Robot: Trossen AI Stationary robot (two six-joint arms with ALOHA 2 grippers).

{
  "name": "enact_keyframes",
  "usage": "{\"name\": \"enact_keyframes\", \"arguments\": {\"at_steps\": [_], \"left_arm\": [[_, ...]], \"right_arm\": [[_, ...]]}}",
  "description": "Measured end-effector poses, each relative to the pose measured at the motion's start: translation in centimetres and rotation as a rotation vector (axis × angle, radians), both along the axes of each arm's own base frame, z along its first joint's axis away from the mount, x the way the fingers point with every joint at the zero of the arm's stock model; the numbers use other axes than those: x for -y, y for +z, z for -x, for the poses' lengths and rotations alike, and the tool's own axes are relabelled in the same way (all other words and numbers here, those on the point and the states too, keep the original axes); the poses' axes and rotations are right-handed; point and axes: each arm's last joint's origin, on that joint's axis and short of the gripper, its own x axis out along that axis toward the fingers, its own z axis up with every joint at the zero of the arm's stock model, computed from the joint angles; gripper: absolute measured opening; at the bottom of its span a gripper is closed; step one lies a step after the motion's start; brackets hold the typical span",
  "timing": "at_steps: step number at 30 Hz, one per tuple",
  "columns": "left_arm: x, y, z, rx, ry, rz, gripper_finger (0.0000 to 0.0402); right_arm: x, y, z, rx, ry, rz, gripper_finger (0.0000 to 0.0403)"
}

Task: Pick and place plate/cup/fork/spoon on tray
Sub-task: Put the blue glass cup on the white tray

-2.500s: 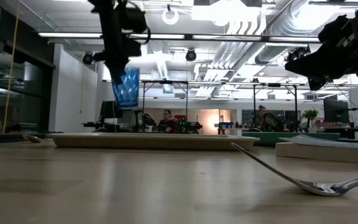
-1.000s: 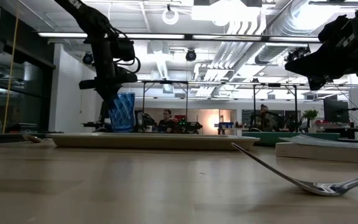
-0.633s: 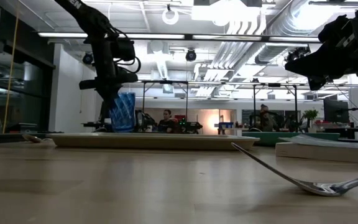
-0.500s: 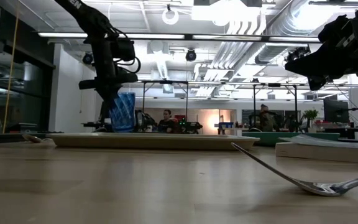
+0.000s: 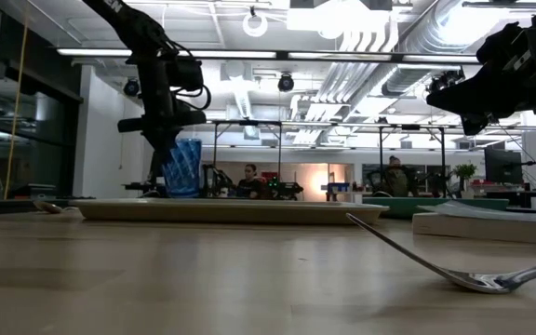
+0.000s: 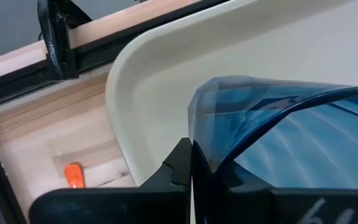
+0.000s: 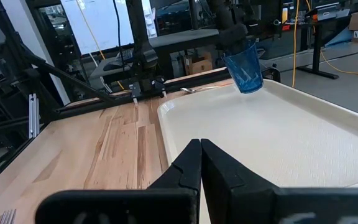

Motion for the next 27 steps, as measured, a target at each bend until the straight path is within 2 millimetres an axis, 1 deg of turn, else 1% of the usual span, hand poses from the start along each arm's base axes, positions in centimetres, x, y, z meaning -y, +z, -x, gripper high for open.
{"name": "enact_keyframes", "arguments": {"at_steps": [27], "left_arm": [[0.01,-0.14,0.07,-0.005,-0.002,0.014,0.0]], "right_arm": [[0.0,-0.01,0.0,0.0,0.0,0.0,0.0]]}}
